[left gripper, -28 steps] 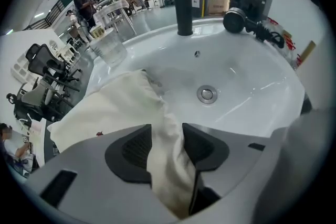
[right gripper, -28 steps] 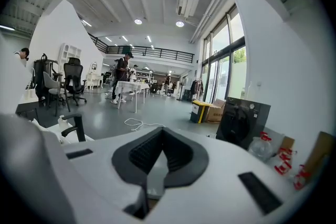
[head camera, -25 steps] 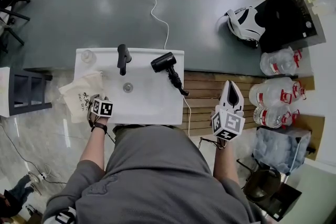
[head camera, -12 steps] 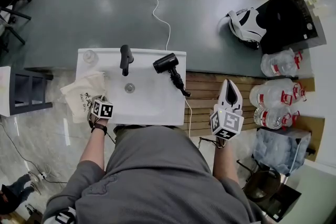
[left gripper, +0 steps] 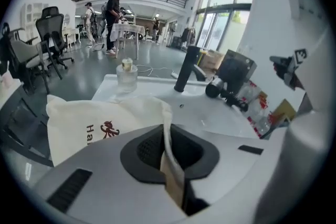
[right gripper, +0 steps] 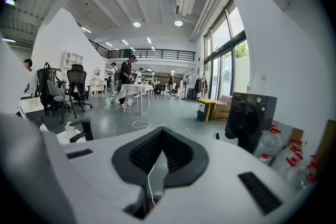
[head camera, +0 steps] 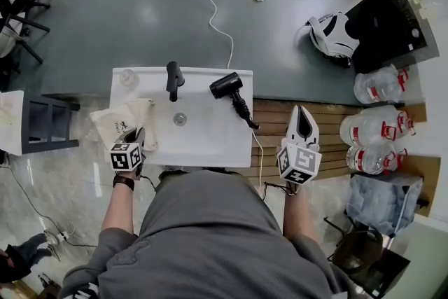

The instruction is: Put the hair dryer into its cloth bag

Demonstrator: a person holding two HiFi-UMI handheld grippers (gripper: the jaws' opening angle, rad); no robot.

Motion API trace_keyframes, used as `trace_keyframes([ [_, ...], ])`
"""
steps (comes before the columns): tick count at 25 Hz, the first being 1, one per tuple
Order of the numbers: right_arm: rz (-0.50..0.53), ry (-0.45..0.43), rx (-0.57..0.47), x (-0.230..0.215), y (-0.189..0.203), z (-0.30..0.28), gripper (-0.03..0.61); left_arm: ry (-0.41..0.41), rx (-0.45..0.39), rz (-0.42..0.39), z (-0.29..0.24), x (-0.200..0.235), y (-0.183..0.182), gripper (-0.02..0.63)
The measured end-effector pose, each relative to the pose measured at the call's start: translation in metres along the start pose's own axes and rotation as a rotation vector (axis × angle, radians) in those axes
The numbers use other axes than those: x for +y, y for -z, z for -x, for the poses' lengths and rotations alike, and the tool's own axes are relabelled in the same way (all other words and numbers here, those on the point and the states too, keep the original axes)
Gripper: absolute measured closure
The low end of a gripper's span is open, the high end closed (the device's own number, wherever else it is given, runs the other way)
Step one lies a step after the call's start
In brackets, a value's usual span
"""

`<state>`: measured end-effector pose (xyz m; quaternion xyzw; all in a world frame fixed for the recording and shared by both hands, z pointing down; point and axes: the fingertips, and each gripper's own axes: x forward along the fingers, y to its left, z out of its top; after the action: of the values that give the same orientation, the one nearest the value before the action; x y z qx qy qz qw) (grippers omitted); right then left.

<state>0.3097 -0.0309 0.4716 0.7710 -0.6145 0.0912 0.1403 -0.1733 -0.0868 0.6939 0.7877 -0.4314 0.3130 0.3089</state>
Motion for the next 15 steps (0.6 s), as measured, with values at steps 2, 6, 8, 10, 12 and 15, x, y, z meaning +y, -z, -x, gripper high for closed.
trace_keyframes([
  [2, -0.008, -0.01, -0.004, 0.004, 0.001, -0.001, 0.577, 0.08, -0.049, 0.058, 0.01, -0.009, -0.009, 0.591],
  [6, -0.023, -0.022, -0.019, 0.007, 0.0, -0.001, 0.577, 0.233, -0.144, 0.207, 0.026, -0.029, -0.03, 0.591],
  [8, -0.03, -0.029, -0.029, 0.008, -0.001, 0.0, 0.577, 0.312, -0.186, 0.28, 0.033, -0.04, -0.038, 0.591],
  [10, -0.035, -0.045, -0.039, 0.009, -0.002, 0.002, 0.577, 0.374, -0.215, 0.333, 0.038, -0.051, -0.042, 0.591],
  [12, -0.04, -0.072, -0.047, 0.012, -0.004, 0.001, 0.577, 0.412, -0.225, 0.359, 0.039, -0.059, -0.044, 0.591],
  [15, -0.036, -0.12, -0.04, 0.021, -0.004, -0.002, 0.56, 0.438, -0.222, 0.358, 0.04, -0.068, -0.044, 0.591],
])
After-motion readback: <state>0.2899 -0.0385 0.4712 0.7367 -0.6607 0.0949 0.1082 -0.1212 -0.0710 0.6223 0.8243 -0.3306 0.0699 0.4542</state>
